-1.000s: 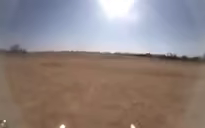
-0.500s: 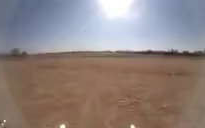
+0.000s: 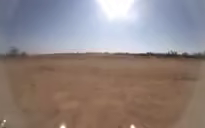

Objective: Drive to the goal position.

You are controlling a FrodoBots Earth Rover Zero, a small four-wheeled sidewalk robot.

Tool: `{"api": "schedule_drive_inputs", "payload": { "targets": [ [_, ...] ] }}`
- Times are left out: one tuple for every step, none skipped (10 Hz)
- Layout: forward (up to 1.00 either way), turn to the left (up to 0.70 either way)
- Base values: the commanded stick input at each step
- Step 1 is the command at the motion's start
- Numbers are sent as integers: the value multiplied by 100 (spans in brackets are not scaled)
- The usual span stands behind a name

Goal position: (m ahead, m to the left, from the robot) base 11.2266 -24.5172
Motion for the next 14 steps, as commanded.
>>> {"api": "schedule_drive_inputs", "payload": {
  "targets": [
    [100,0],
    [100,0],
    [100,0],
    [100,0],
    [100,0],
    [100,0],
    [100,0],
    [100,0],
    [100,0],
    [100,0],
    [100,0],
    [100,0],
    [100,0],
    [100,0]
  ]
}}
